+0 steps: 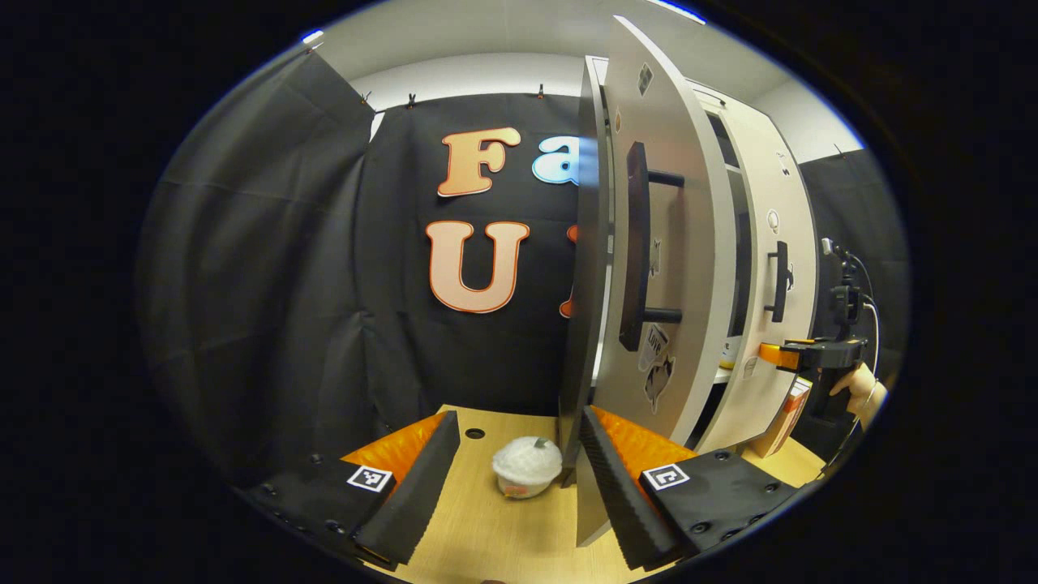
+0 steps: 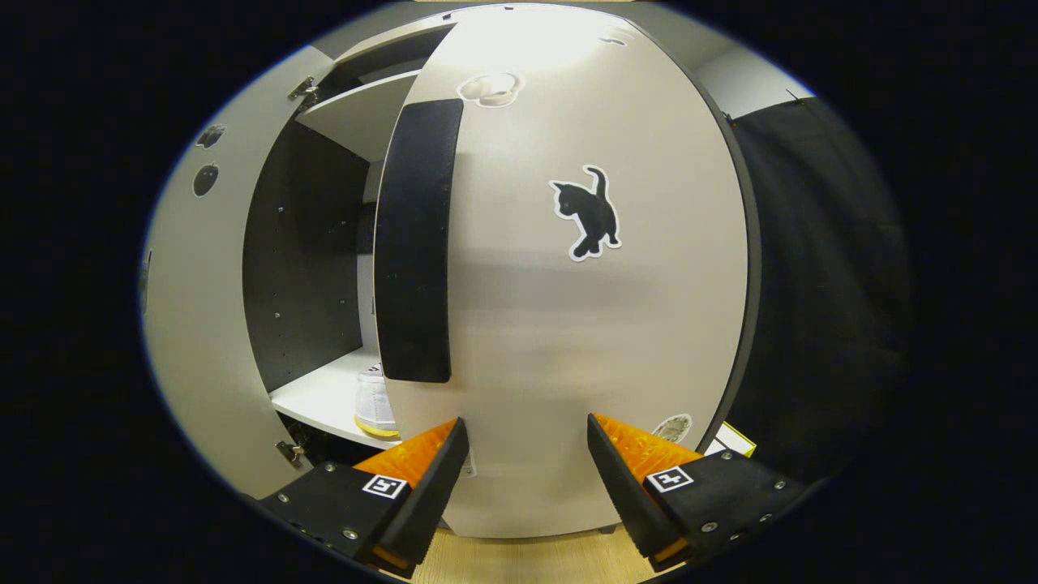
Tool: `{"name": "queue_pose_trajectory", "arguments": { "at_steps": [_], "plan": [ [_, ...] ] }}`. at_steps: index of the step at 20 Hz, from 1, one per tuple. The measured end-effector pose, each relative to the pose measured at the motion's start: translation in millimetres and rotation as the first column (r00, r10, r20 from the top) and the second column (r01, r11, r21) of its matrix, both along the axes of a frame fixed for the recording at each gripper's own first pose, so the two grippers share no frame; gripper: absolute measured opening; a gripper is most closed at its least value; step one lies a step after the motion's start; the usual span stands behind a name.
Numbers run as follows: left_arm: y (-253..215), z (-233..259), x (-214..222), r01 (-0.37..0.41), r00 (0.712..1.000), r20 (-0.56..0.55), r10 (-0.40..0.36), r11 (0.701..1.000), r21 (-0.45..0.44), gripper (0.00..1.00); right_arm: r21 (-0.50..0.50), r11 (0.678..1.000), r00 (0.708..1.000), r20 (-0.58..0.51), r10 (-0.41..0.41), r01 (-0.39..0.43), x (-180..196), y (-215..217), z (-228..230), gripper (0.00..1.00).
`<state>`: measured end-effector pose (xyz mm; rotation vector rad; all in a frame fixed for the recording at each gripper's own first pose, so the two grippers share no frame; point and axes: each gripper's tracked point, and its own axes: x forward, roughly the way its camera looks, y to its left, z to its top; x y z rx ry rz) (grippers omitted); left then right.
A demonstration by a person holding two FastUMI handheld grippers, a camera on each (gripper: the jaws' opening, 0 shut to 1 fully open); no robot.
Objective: Grab one shoe with the right hand and put it into the shoe cabinet, grab the other shoe with the left hand and put it into the shoe cabinet; then close the right door with the right hand and the left door with the left hand.
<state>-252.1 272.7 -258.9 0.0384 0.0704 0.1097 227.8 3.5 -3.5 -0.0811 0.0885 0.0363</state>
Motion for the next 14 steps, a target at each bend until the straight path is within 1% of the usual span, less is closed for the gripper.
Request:
{"name": "queue_pose_trajectory", "arguments": {
  "at_steps": [4, 6, 7, 10, 11, 12, 13, 14],
  "plan": [
    [-7.4, -4.8, 7.3, 0.03, 0.999, -0.014, -0.03, 0.999, -0.019, 0.98, -0.002, 1.0, 1.0, 0.011, 0.008, -0.008, 3.9, 0.2, -1.0, 0.92],
    [-13.2, -4.1, 10.7, 0.049, 0.999, -0.011, -0.049, 0.999, -0.02, 0.96, 0.001, 1.0, 1.0, 0.01, 0.001, -0.001, 5.4, 0.6, -1.1, 0.92],
    [-15.5, -4.8, 11.2, 0.056, 0.998, -0.011, -0.056, 0.998, -0.021, 0.98, -0.004, 1.0, 1.0, 0.007, -0.006, 0.006, 4.7, 0.5, -1.0, 0.92],
    [-28.2, -7.4, 12.1, 0.091, 0.996, -0.013, -0.092, 0.995, -0.037, 0.98, -0.042, 0.999, 1.0, -0.002, -0.026, 0.026, 2.2, -0.7, 1.2, 0.92],
    [-28.7, -6.7, 11.3, 0.094, 0.995, -0.012, -0.094, 0.995, -0.026, 0.98, -0.058, 0.998, 1.0, -0.002, -0.024, 0.024, -1.5, -1.0, 2.4, 0.92],
    [-30.3, -6.0, 10.5, 0.098, 0.995, -0.01, -0.098, 0.995, -0.008, 0.95, -0.071, 0.997, 1.0, 0.003, -0.018, 0.018, -6.1, -1.1, 4.7, 0.92],
    [-34.8, -4.9, 9.3, 0.111, 0.994, -0.009, -0.111, 0.994, 0.007, 0.96, -0.084, 0.996, 1.0, 0.007, -0.012, 0.012, -12.2, -2.3, 6.6, 0.92],
    [-39.8, -3.7, 8.0, 0.125, 0.992, -0.008, -0.125, 0.992, 0.02, 0.93, -0.096, 0.995, 1.0, 0.009, -0.009, 0.01, -21.0, -4.9, 8.7, 0.92]
  ]
}}
